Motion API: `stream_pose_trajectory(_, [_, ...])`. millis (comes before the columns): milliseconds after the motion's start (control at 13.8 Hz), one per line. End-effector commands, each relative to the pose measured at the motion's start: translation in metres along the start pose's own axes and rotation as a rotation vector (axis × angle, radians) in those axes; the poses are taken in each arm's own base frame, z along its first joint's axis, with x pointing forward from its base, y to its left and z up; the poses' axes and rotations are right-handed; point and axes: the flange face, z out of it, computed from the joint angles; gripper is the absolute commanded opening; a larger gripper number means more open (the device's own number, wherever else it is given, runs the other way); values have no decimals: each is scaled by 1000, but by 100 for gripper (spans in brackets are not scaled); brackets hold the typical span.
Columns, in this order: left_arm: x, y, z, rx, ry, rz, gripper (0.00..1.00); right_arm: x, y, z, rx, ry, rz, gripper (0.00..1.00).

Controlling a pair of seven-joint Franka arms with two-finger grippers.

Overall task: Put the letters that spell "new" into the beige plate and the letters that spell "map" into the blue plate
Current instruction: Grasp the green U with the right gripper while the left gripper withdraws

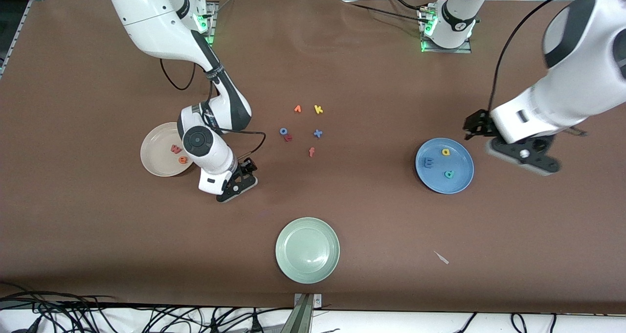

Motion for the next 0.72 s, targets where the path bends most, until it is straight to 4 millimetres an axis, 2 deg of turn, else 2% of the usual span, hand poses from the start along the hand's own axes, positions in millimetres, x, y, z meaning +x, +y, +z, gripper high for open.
stream_pose_trajectory(0, [-28, -36, -24, 23, 15, -149, 100, 10, 0, 7, 8, 9, -18, 81])
stream_pose_trajectory(72, [-39, -39, -20, 12, 5, -192, 100, 9, 0, 9, 8, 6, -19, 79])
stream_pose_trajectory(217, [-54, -28, -12, -29, 37, -229, 100, 9, 0, 11, 8, 4, -20, 72])
stream_pose_trajectory(362, [-68, -19, -6, -9, 67, -215, 100, 9, 0, 12, 9, 3, -19, 58])
stream_pose_trajectory(507, [-72, -18, -9, -3, 79, -214, 100, 8, -2, 16, 12, -3, -16, 39])
stream_pose_trajectory(652, [-75, -25, -9, -3, 73, -217, 100, 10, -3, 14, 12, 2, -7, 24])
